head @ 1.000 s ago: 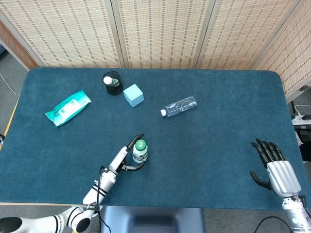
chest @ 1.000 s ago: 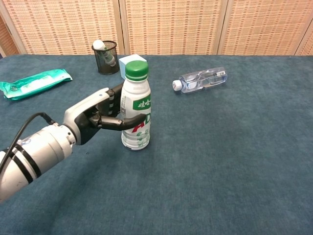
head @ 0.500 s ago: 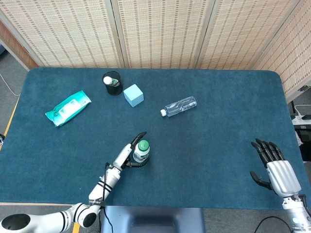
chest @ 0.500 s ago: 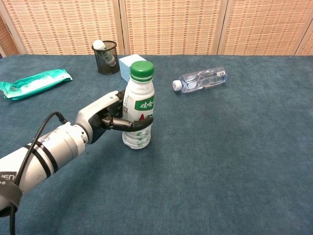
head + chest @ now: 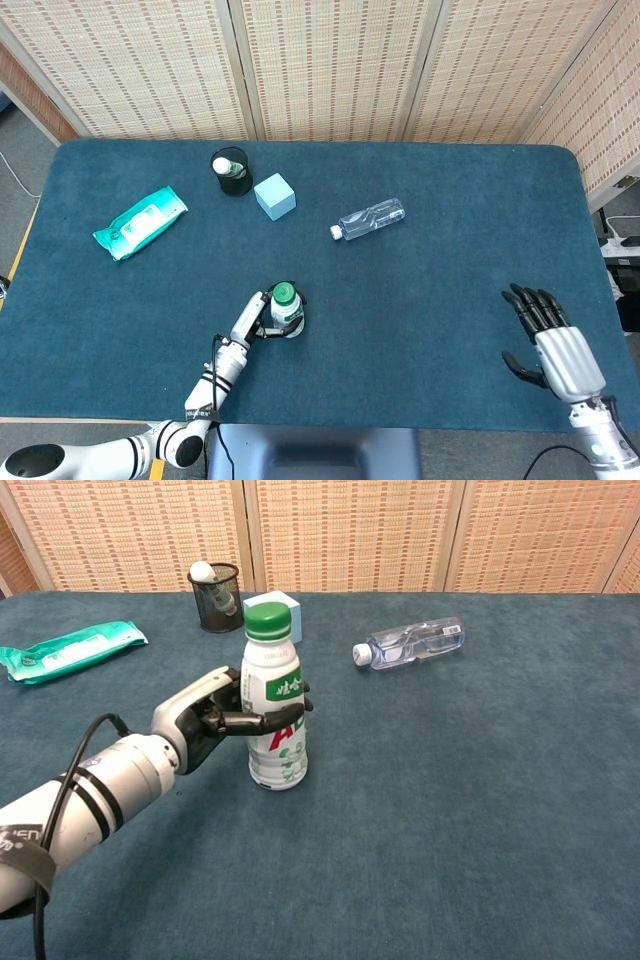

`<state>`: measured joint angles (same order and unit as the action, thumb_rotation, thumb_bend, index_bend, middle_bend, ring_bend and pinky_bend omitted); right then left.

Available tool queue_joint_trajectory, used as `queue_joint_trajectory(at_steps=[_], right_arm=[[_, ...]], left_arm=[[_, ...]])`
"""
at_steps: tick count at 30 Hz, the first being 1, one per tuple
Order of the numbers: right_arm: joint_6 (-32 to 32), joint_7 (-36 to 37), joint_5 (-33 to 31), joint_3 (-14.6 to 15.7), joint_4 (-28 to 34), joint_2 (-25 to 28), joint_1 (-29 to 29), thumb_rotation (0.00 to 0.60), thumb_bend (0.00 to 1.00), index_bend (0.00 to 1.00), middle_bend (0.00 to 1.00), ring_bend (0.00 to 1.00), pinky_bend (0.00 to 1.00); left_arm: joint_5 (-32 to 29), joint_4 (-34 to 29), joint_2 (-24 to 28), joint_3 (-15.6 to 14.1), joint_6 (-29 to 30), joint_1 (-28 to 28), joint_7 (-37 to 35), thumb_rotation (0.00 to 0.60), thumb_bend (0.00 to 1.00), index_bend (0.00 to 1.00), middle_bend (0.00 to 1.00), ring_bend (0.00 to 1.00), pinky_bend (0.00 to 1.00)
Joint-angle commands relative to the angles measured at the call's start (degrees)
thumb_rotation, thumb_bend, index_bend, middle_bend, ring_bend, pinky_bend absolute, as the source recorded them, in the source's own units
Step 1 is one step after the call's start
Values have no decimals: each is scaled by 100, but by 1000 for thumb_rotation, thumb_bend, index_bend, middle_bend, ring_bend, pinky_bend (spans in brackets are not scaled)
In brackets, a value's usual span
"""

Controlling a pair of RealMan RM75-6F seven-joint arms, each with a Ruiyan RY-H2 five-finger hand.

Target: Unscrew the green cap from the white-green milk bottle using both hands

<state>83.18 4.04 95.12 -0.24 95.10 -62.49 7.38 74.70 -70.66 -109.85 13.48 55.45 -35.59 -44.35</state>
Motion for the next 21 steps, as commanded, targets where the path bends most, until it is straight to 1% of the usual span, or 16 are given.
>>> queue_joint_trajectory(at_steps=[1,4,6,11,15,18,21], right_arm=[[-197,-69,228,-88,204,72,272,600,233,0,0,0,0],[-546,-134,333,-201,474,160,615,600,234,0,0,0,0],[-854,-187,330,-314,650,199,891,600,235,0,0,0,0],[-1800,-335,110,-618,1074,282,1634,600,236,11,0,0,0],[-2635,-468,-292,-874,1351,273,2240,600,250,70,0,0,0],[-3074,-693,-665,-1062,1441,184,2605,600,300,113,0,0,0],[-3416,-933,-1029,-1179,1490,50,2903,600,308,141,0,0,0]], left_arm=[[-23,-27,1,43,9,-1,17,600,662,531,539,160,7],[-10,-92,-1,57,106,37,84,600,726,584,583,185,13],[4,-159,18,48,141,53,163,600,748,600,598,194,14],[-106,-270,10,31,100,85,370,600,754,605,610,204,15],[-223,-331,-35,63,36,95,446,600,757,615,626,219,19],[-290,-373,-50,84,0,108,489,600,762,624,644,236,28],[-324,-357,-84,102,-5,125,502,600,764,631,654,245,38]])
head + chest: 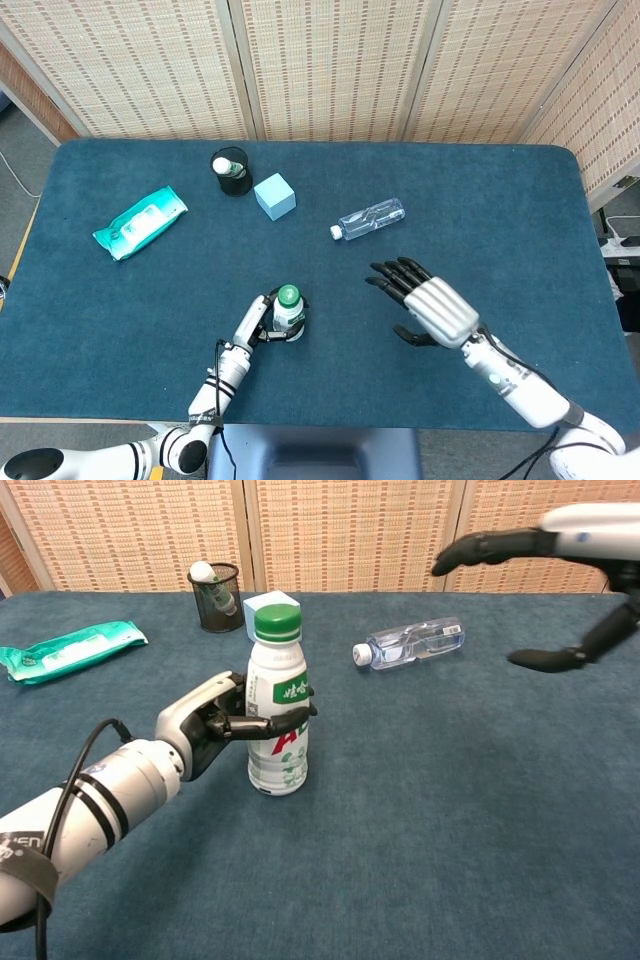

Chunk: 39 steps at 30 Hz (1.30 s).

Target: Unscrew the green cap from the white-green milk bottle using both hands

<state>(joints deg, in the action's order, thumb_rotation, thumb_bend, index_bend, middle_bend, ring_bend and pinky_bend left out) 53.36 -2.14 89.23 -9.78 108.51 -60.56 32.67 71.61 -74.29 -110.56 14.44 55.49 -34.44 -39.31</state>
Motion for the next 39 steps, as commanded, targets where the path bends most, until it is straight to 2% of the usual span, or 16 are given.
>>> queue_joint_trajectory(at_steps=[1,5,17,26,39], right_arm=[[-522,-394,-544,-251,157,-187,457,600,308,148,0,0,0],[-807,-758,-1012,-342,152,-409,795,600,324,166,0,0,0],[-958,-1446,-2136,-348,132,-817,1342,600,328,172,0,0,0],[-831,-1764,-2524,-242,101,-1003,1586,600,328,172,0,0,0],[-609,-1895,-2794,-174,148,-1085,1768,600,330,172,0,0,0]], left_arm=[[-24,10,-19,7,-24,13,0,600,766,633,656,245,40],[3,27,-45,-7,-58,7,26,600,768,636,661,245,43],[-65,48,-88,80,-143,-10,99,600,795,644,691,253,46],[-73,47,-137,115,-128,-4,168,600,840,657,723,282,51],[-26,79,-157,81,-155,-14,300,600,854,665,740,293,70]])
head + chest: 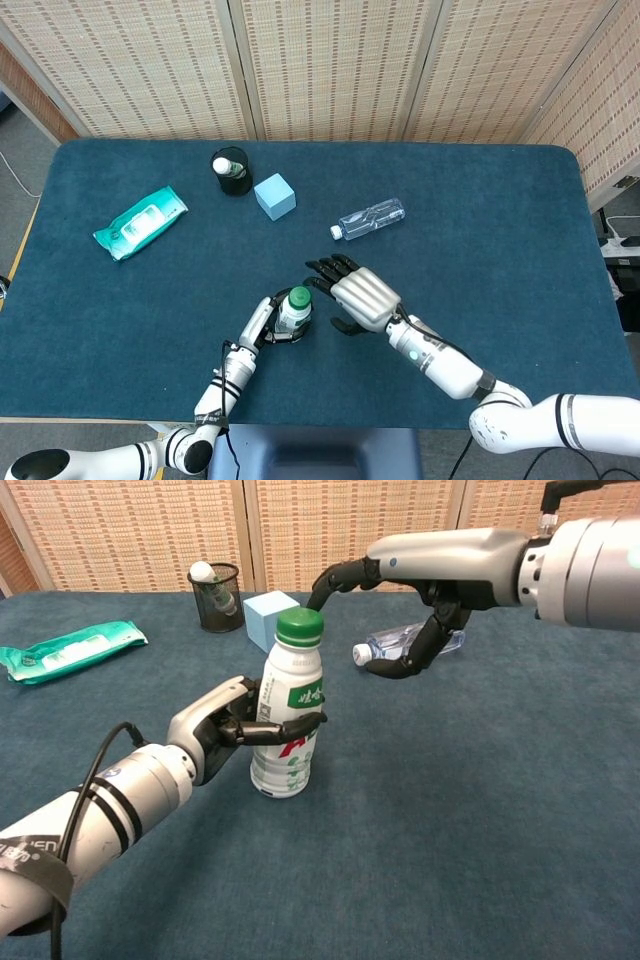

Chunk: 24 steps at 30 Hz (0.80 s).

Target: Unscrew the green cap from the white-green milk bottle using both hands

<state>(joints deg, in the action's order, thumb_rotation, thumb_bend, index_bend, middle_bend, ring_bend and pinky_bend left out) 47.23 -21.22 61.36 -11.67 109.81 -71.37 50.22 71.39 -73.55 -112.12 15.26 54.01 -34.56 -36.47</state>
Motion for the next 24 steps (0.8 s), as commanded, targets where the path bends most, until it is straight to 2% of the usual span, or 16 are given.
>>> queue_joint_trajectory(at_steps=[1,11,24], right_arm=[[4,23,-6,23,27,-4,20,600,330,172,0,0,0],[-3,88,74,111,111,20,73,600,338,179,0,0,0],[-63,240,319,201,369,111,161,600,346,192,0,0,0]], left_arm=[[-3,7,-1,-3,-9,-2,27,600,857,665,741,293,71],[-23,59,-11,23,-89,-48,79,600,912,681,771,316,98],[-233,66,150,113,-692,-218,-87,600,976,698,799,342,110]])
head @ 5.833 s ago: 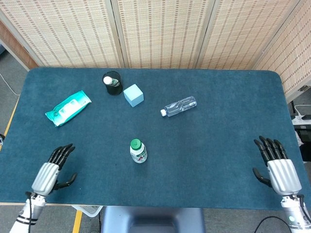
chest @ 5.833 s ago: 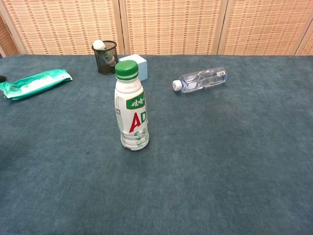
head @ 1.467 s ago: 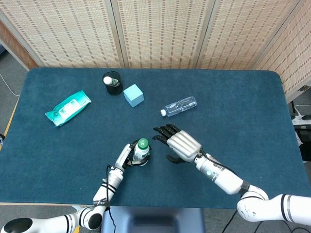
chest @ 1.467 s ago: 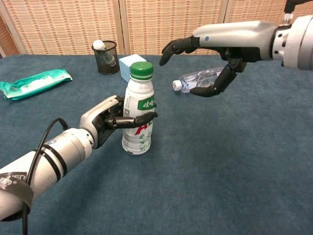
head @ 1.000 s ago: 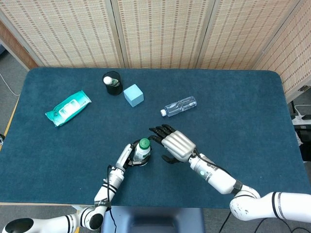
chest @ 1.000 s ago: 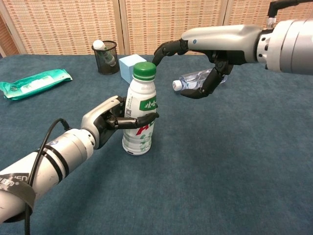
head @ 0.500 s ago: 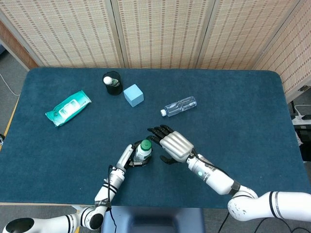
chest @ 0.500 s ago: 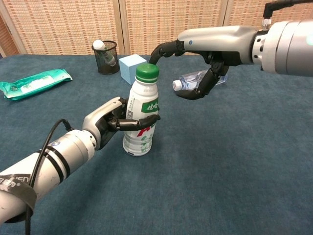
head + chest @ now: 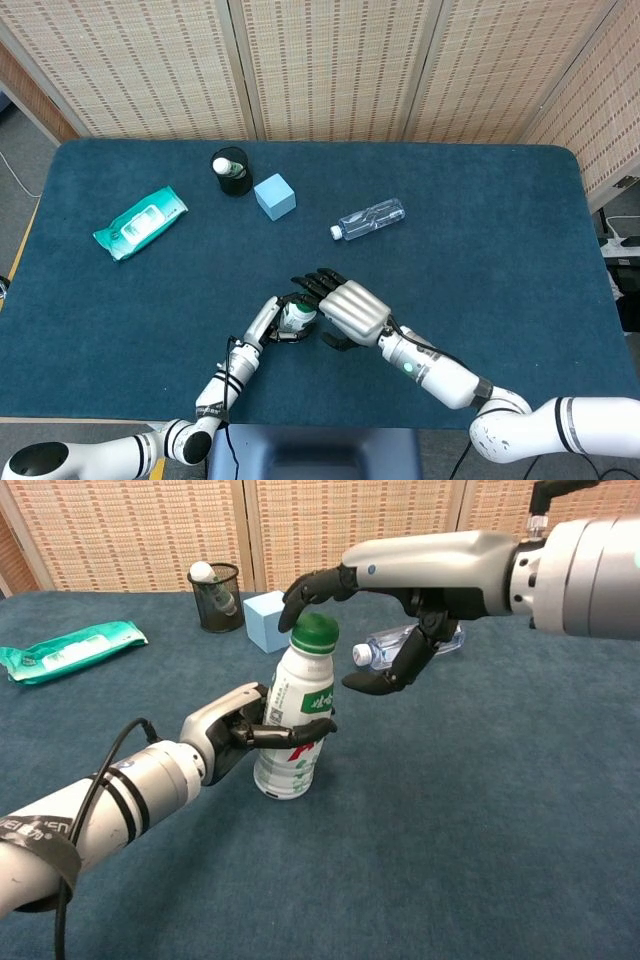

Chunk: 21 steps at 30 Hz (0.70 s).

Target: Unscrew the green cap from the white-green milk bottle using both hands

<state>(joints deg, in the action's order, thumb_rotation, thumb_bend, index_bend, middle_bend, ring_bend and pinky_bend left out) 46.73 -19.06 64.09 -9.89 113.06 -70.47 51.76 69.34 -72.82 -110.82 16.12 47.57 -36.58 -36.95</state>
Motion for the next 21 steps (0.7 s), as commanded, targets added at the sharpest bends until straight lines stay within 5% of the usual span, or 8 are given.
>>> queue_joint_trajectory(at_steps=[1,21], right_arm=[[-16,46,92,38,79,38,4,600,347,195,0,0,0],[458,-330,-97,186,-175,43,-150,600,347,195,0,0,0]], left_arm=[[-35,-1,23,36,-56,-20,-46,600,976,699,800,344,110],[98,130,-40,-35,100,24,-45,600,977,699,802,356,114]])
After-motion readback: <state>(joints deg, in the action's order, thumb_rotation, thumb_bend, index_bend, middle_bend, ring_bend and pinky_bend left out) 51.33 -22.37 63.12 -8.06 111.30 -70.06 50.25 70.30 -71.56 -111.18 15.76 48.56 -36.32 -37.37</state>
